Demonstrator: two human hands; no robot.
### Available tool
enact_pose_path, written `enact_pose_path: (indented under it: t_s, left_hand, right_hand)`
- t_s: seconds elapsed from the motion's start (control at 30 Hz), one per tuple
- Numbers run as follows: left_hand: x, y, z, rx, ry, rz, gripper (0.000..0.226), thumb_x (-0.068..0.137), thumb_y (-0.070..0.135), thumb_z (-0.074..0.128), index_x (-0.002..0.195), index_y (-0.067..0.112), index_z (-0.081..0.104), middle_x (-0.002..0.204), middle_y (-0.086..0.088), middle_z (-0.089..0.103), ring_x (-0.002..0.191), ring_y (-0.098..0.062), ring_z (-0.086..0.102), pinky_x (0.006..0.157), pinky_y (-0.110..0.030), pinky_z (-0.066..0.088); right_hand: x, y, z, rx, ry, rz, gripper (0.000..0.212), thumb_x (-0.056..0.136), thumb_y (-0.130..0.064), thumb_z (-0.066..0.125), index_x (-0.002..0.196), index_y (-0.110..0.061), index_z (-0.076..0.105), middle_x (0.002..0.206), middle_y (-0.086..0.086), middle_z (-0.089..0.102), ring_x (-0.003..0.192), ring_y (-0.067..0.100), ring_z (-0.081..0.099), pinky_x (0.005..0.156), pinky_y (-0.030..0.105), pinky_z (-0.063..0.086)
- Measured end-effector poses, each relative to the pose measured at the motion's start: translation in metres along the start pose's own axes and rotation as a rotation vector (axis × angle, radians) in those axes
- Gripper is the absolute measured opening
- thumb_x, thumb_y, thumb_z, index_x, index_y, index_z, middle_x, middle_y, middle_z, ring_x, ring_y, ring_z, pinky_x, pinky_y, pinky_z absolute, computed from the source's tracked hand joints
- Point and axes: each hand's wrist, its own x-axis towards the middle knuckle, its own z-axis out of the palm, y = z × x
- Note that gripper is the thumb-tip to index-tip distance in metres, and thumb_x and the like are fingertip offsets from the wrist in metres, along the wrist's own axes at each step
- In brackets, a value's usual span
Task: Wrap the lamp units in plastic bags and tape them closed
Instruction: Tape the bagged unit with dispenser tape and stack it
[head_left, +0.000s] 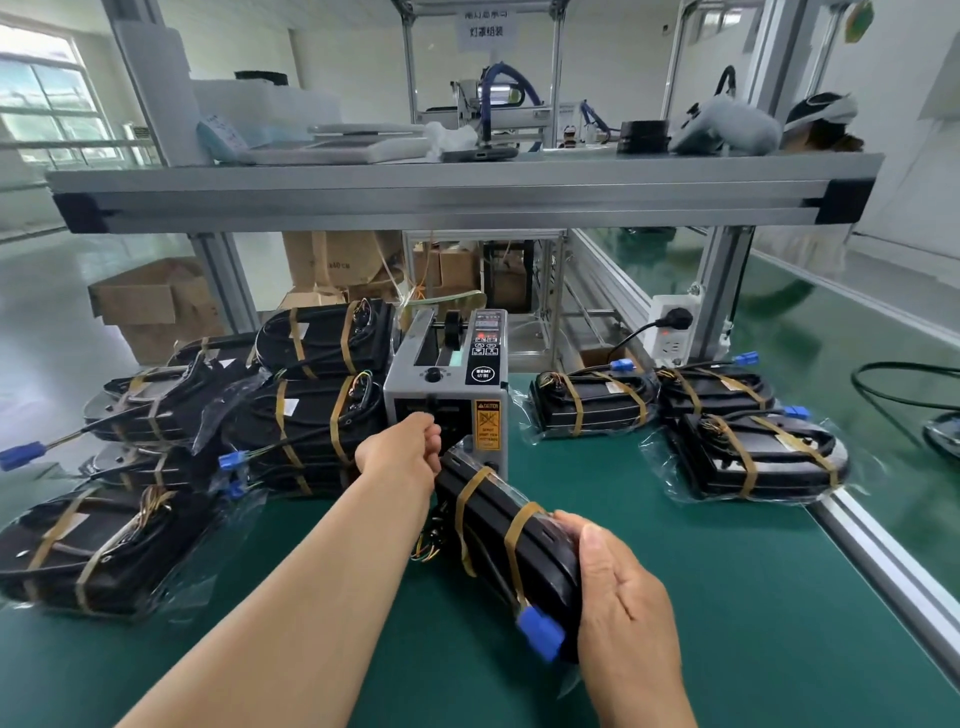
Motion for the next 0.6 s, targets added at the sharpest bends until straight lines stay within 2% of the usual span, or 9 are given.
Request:
enact_pose_path:
  t_s: [0.1,0.2,0.3,0.43,0.5,0.6]
  left_hand:
    - [-0.009,0.0,0.001,-0.017,0.037,0.041,0.023,0.087,0.008,0.066,0.067,0.012,0.056,0.035,0.006,0.049,0.025,-0.002,0.04,0.031,-0.011,0.03]
    - [-0.033,0.0,-0.011,-0.043,-0.002,0.154,0.02,0.083,0.008,0.068,0.067,0.014,0.058,0.042,0.008,0.051,0.035,-0.003,0.041,0.037,-0.016,0.035]
    - [-0.073,-0.001,-0.034,0.099,-0.199,0.308,0.026,0.085,0.013,0.07,0.062,0.017,0.059,0.053,0.005,0.052,0.043,-0.005,0.044,0.044,-0.016,0.041]
    - [-0.134,-0.019,-0.056,0.433,-0.51,0.437,0.025,0.075,0.027,0.077,0.056,0.016,0.064,0.055,0.003,0.05,0.05,-0.007,0.043,0.051,-0.014,0.041]
    - [-0.147,-0.031,-0.058,0.498,-0.51,0.46,0.018,0.076,0.021,0.078,0.06,0.015,0.071,0.053,0.006,0.057,0.048,-0.003,0.047,0.05,-0.01,0.04]
    - [-0.149,-0.045,-0.055,0.562,-0.436,0.476,0.013,0.076,0.015,0.079,0.064,0.016,0.073,0.06,0.004,0.067,0.054,-0.003,0.055,0.054,-0.01,0.043]
  right_hand:
    - [-0.001,0.001,0.0,-0.008,-0.015,0.009,0.034,0.103,-0.035,0.041,0.095,-0.045,0.072,0.096,-0.03,0.072,0.095,-0.007,0.066,0.079,0.014,0.047]
    - [-0.001,0.0,0.0,0.009,-0.019,0.008,0.034,0.104,-0.033,0.042,0.096,-0.043,0.073,0.095,-0.028,0.073,0.094,-0.006,0.066,0.079,0.014,0.048]
    - [0.0,0.0,0.0,0.049,-0.015,0.016,0.033,0.104,-0.031,0.043,0.098,-0.037,0.075,0.095,-0.025,0.074,0.094,-0.006,0.067,0.077,0.009,0.048]
    - [-0.002,0.001,0.001,0.091,-0.027,0.017,0.033,0.105,-0.03,0.044,0.099,-0.032,0.077,0.092,-0.017,0.076,0.089,0.0,0.07,0.072,0.013,0.051]
    - [-0.002,0.002,0.003,0.119,-0.022,0.022,0.033,0.105,-0.028,0.044,0.097,-0.03,0.077,0.089,-0.013,0.077,0.084,0.003,0.072,0.067,0.012,0.051]
    - [-0.002,0.005,0.005,0.125,-0.006,0.032,0.033,0.105,-0.029,0.045,0.097,-0.03,0.077,0.091,-0.012,0.077,0.086,0.007,0.072,0.072,0.022,0.055]
